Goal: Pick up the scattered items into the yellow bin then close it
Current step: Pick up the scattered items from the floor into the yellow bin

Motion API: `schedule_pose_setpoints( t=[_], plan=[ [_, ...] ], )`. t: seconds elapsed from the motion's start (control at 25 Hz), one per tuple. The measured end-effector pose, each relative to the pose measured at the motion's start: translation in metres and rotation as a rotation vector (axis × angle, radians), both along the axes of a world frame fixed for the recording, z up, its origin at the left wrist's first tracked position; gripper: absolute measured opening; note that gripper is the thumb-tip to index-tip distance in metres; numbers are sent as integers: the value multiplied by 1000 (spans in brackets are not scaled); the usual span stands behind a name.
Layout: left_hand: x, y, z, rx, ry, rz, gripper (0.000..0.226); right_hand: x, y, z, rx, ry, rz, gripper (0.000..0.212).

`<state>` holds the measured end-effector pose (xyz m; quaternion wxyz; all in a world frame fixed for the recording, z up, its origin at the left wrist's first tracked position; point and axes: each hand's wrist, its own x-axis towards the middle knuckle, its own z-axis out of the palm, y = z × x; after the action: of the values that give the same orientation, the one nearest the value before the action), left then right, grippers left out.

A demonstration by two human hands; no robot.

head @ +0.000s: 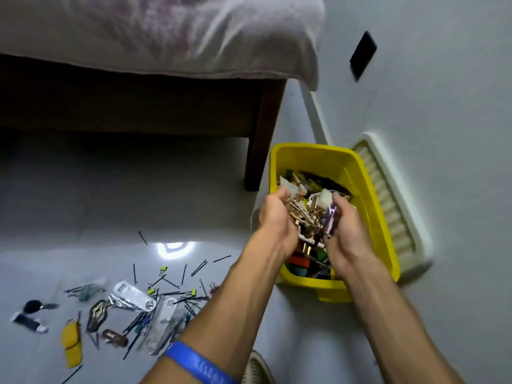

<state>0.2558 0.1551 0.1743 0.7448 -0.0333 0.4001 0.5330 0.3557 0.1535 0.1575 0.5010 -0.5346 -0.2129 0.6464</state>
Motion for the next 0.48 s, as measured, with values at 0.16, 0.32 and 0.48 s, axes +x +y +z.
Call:
schedule_pose_setpoints(
  t=[0.16, 0.32, 0.48],
  plan=[
    [-26, -21, -22, 18, 176, 49, 46, -20, -10, -20, 49, -221, -2, 32],
    [-86, -72, -85, -134, 391, 237, 33, -83, -53, -65, 169, -367, 244, 25],
    [-156, -143, -154, -411, 708, 191, 18, -154, -100, -131, 61, -536, 702, 20]
  ],
)
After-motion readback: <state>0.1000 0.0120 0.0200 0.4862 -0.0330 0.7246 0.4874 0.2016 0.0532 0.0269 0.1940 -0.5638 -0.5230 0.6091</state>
